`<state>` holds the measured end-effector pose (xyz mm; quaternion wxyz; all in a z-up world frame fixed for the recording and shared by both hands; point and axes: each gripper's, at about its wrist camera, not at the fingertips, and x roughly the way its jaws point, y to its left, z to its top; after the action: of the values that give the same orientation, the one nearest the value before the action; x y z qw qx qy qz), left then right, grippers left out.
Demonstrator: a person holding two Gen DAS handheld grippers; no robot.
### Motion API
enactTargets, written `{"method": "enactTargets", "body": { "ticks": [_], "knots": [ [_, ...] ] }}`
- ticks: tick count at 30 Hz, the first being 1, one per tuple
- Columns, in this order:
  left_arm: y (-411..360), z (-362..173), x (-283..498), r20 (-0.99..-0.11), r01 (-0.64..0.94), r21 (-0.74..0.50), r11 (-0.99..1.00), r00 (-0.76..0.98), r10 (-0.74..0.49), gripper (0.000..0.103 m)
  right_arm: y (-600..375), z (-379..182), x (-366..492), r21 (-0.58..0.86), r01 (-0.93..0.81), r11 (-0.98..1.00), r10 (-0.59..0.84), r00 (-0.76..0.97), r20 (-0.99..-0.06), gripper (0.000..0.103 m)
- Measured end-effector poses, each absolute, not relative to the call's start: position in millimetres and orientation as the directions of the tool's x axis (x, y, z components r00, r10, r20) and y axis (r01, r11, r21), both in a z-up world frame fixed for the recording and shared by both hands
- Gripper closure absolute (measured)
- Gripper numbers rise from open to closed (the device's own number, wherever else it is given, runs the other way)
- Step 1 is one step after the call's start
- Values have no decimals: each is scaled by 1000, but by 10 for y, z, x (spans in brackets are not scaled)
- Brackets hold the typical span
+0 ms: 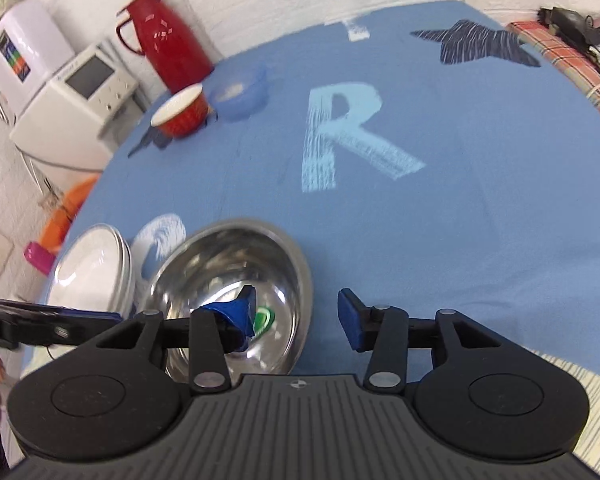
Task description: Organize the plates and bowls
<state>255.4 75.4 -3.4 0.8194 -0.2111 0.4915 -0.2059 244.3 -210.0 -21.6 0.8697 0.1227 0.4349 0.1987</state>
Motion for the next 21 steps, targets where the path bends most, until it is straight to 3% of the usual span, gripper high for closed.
{"method": "enactTargets", "body": {
  "ticks": [8,16,21],
  "knots": [
    [1485,605,2882,-653,61,-457,887,655,-381,45,-1969,-33,3066,427,-239,872,483,559,-674,71],
    [1630,238,3982,-665,-130,-602,788,628,-405,45,-1315,3,4120,384,-315,868,496,532,-687,70],
    [1795,180,4326,-670,-180,-593,785,651,-357,45,-1006,69,4585,421,-365,830,556,501,-663,69]
  ]
}}
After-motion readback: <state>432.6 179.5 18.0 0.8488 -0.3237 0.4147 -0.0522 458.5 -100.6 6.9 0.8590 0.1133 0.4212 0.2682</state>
